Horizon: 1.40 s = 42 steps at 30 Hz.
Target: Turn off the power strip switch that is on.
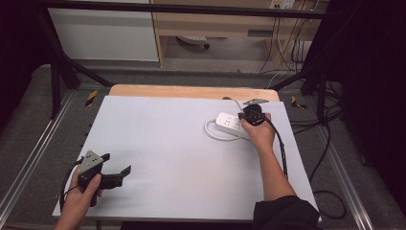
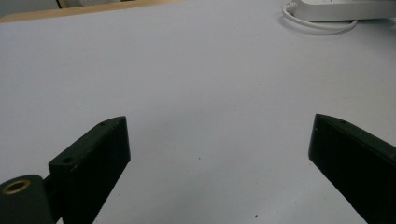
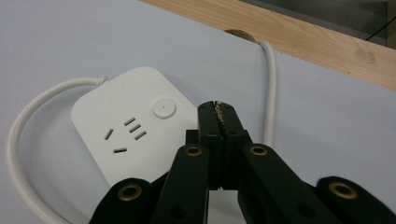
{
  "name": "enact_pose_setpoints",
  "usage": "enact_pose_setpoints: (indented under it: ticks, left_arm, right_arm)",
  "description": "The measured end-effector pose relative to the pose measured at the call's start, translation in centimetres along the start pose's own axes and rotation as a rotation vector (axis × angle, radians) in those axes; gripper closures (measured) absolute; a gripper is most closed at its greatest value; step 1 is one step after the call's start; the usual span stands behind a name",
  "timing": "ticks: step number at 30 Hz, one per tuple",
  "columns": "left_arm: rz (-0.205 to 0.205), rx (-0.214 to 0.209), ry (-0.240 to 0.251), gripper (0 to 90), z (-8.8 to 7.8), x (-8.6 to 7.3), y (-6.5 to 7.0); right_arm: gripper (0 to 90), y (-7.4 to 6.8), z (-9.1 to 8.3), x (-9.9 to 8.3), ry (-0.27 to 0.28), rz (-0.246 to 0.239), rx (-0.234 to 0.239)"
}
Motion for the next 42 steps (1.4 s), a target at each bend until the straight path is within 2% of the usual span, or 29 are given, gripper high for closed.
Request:
enact_pose_setpoints:
  ticks: [15, 23, 24, 28, 29, 30, 31, 35, 36, 38, 41, 42]
  left_arm:
    - [0.001, -0.002, -0.001, 5.3, 0.0, 0.0, 0.0]
    - [0.001, -0.002, -0.003, 5.3, 0.0, 0.0, 0.0]
    - [0.000, -0.003, -0.003, 5.3, 0.0, 0.0, 0.0]
    - [-0.006, -0.008, -0.003, 5.3, 0.0, 0.0, 0.0]
    - [-0.007, -0.007, -0.004, 5.3, 0.0, -0.1, 0.0]
    - [-0.007, -0.007, -0.005, 5.3, 0.0, -0.1, 0.0]
    - [-0.007, -0.007, -0.005, 5.3, 0.0, -0.1, 0.0]
    - [-0.007, -0.006, -0.005, 5.3, 0.0, -0.1, 0.0]
    - [-0.006, -0.005, -0.006, 5.3, 0.0, -0.1, 0.0]
    - [-0.006, -0.004, -0.004, 5.3, 0.0, -0.1, 0.0]
    - [-0.001, 0.002, -0.001, 5.3, -0.1, -0.1, -0.1]
    - [-0.002, 0.003, -0.001, 5.3, -0.1, 0.0, -0.1]
  right_arm:
    - [87.5, 0.0, -0.4, 0.3, 0.040, 0.026, 0.004]
    - [79.0, 0.1, -0.8, 0.4, 0.062, 0.050, 0.013]
    - [75.0, 0.1, -0.9, 0.4, 0.066, 0.054, 0.017]
    - [68.6, 0.0, -1.1, 0.5, 0.078, 0.067, 0.025]
    - [64.1, 0.0, -1.2, 0.6, 0.080, 0.073, 0.028]
    - [54.7, -0.1, -1.3, 0.6, 0.079, 0.090, 0.027]
    - [54.7, -0.1, -1.3, 0.6, 0.079, 0.090, 0.027]
    - [38.5, 0.0, -1.6, 0.7, 0.087, 0.131, 0.026]
    - [34.0, 0.0, -1.7, 0.7, 0.085, 0.132, 0.026]
    - [31.4, 0.1, -1.9, 0.7, 0.090, 0.133, 0.027]
    - [18.7, 0.0, -2.6, 1.0, 0.103, 0.148, 0.016]
    - [18.7, 0.0, -2.6, 1.0, 0.103, 0.148, 0.016]
Point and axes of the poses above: each handheld gripper's, and its own axes: z roughly forward along the jaws, x roughly out of its top, y roughly to its right, the point moved 1 cm from there along z, roughly forward along the jaws, and after that the axes turned 1 degree about -y, right-handed, at the moved point
